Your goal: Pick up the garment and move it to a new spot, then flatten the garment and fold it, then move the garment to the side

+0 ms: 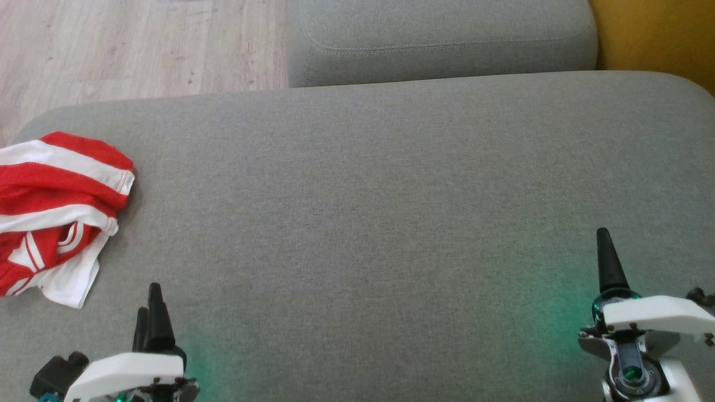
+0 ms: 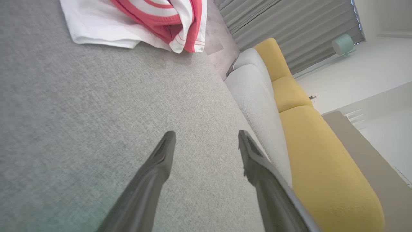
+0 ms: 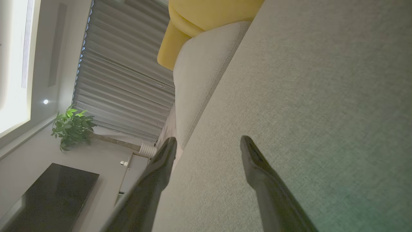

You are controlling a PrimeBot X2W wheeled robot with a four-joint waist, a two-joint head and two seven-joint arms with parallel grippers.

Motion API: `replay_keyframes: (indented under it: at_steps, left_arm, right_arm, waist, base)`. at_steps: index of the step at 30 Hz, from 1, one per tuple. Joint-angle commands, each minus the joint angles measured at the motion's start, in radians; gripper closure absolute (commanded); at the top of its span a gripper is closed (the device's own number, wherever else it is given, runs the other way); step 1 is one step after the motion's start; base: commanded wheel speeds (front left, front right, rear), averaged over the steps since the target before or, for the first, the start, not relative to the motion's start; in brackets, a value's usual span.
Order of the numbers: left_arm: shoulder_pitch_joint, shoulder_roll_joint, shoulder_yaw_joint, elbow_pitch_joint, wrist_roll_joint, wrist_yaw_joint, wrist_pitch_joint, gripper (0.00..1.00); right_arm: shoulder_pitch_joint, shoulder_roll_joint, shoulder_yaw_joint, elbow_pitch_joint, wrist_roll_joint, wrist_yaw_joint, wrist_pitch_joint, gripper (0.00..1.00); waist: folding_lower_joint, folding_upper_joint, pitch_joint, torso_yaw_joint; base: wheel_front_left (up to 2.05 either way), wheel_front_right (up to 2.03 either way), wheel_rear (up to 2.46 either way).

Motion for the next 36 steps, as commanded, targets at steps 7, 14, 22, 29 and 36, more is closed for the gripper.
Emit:
replay_keyframes:
  at_steps: [7,14,22,29,36]
  left_arm:
    - [-0.061,0.018,0.002,-0.026,0.116,0.008,-0.03,0.0]
    - [-0.059,0.019,-0.009,-0.017,0.208,0.01,-0.051,0.0]
    - [-0.056,0.018,-0.016,-0.008,0.307,0.013,-0.074,0.0]
    - [-0.053,0.018,-0.027,0.0,0.396,0.015,-0.095,0.0]
    - [-0.043,0.016,-0.04,0.006,0.497,0.018,-0.118,0.0]
  right_arm:
    - [-0.068,-0.025,0.031,-0.01,-0.104,0.0,-0.031,0.0]
    - [-0.074,-0.026,0.048,0.019,-0.192,0.0,-0.051,0.0]
    - [-0.083,-0.026,0.064,0.042,-0.295,0.0,-0.075,0.0]
    - [-0.086,-0.024,0.073,0.067,-0.39,0.0,-0.095,0.0]
    - [-0.079,-0.01,0.073,0.075,-0.508,0.0,-0.119,0.0]
  waist:
    - [0.0,0.0,0.004,0.001]
    - [0.0,0.0,0.006,0.002]
    - [0.0,0.0,0.012,0.003]
    - [0.0,0.0,0.016,0.005]
    - [0.0,0.0,0.014,0.0]
  base:
    - [0.0,0.0,0.0]
    - [0.0,0.0,0.0]
    - [0.0,0.0,0.0]
    - [0.0,0.0,0.0]
    - [0.0,0.0,0.0]
